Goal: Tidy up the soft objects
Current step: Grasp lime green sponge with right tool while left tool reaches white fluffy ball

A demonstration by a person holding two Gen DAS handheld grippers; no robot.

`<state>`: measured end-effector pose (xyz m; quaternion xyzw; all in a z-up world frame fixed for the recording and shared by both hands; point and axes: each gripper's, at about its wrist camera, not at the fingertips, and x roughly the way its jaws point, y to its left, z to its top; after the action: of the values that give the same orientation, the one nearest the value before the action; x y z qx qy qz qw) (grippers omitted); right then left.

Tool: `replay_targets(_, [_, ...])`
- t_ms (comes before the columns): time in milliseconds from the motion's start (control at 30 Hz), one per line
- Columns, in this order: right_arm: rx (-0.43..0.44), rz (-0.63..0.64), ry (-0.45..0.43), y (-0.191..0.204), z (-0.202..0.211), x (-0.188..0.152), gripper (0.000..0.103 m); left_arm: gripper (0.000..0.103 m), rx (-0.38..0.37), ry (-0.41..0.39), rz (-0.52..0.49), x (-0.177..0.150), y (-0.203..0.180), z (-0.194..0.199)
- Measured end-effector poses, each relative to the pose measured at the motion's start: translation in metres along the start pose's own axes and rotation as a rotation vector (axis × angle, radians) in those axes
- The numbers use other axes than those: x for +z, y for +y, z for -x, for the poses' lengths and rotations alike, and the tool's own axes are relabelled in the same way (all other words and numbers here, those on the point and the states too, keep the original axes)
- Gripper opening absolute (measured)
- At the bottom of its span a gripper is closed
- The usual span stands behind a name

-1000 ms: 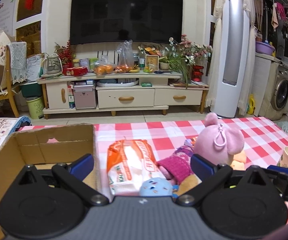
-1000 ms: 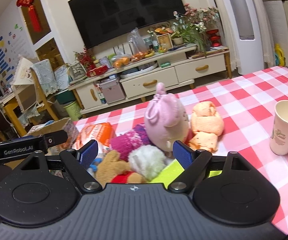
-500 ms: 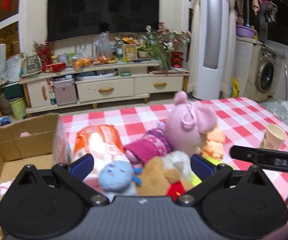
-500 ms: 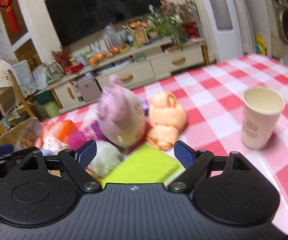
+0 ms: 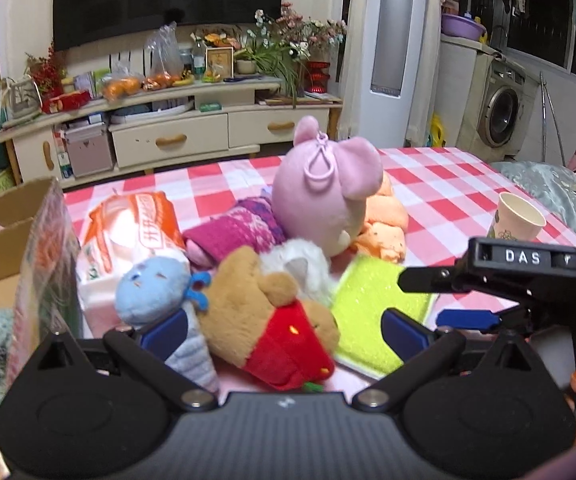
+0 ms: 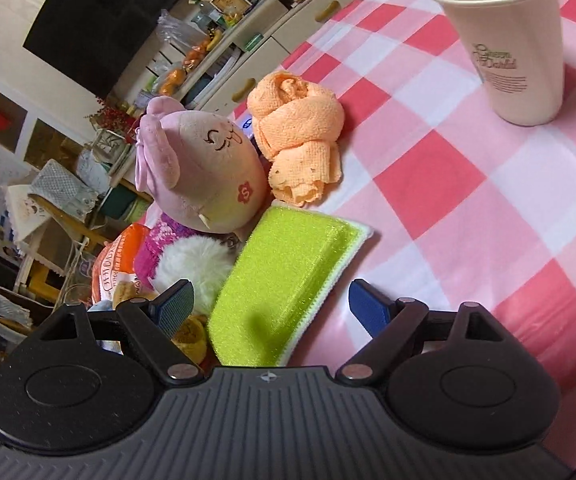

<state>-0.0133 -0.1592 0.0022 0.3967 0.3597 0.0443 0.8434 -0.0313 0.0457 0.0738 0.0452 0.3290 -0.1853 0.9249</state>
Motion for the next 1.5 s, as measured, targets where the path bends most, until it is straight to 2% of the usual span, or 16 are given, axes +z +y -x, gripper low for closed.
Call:
replay_targets(200, [0.067,-0.014,0.007,0.007,-0.013,0.000,0.103,0.102,-0.012,0.024,-0.001,-0.004,-0.003,-0.009])
replay_targets(367, [0.211,-0.113,-0.006,-0.013,-0.011,0.015,0.103,0.102,-0.015,0.041,0.024,-0.005,0.000,-0.017])
replay_targets(467, [0.272,-0.097,-0.027,-0.013,-0.005,0.018,0.103,0.101,-0.016,0.042,0.043,-0.005,0.002,-0.022])
replay_targets(667, [0.188,0.062,-0.008,0.009,-0.026,0.016,0.095,0.100,0.008,0.039,0.059,-0.004,0.002,-0.032])
replay_targets(867, [0.124,0.130,-0.004,0.014,-0.045,0.020,0.068,0.100,0.057,0.049,0.074,-0.004,0.007,-0.043])
replay_targets(933, [0.103,0.141,-0.001,0.013,-0.048,0.022,0.054,0.100,0.073,0.055,0.083,-0.004,0.010,-0.047])
replay_targets(1000, [0.090,0.153,0.000,0.011,-0.046,0.022,0.047,0.097,0.088,0.059,0.093,-0.003,0.012,-0.050])
replay_targets(1133, [0.069,0.189,0.002,0.006,-0.039,0.020,0.043,0.084,0.140,0.086,0.076,-0.003,0.014,-0.055])
replay_targets(1233, [0.049,0.206,0.005,0.009,-0.038,0.019,0.041,0.082,0.132,0.105,0.099,-0.003,0.019,-0.059])
replay_targets(1367, [0.016,0.227,0.022,0.014,-0.039,0.020,0.040,0.079,0.125,0.101,0.061,-0.005,0.018,-0.056])
replay_targets(1500, [-0.011,0.275,0.026,0.017,-0.033,0.021,0.039,0.077,0.090,0.106,0.093,-0.004,0.024,-0.052])
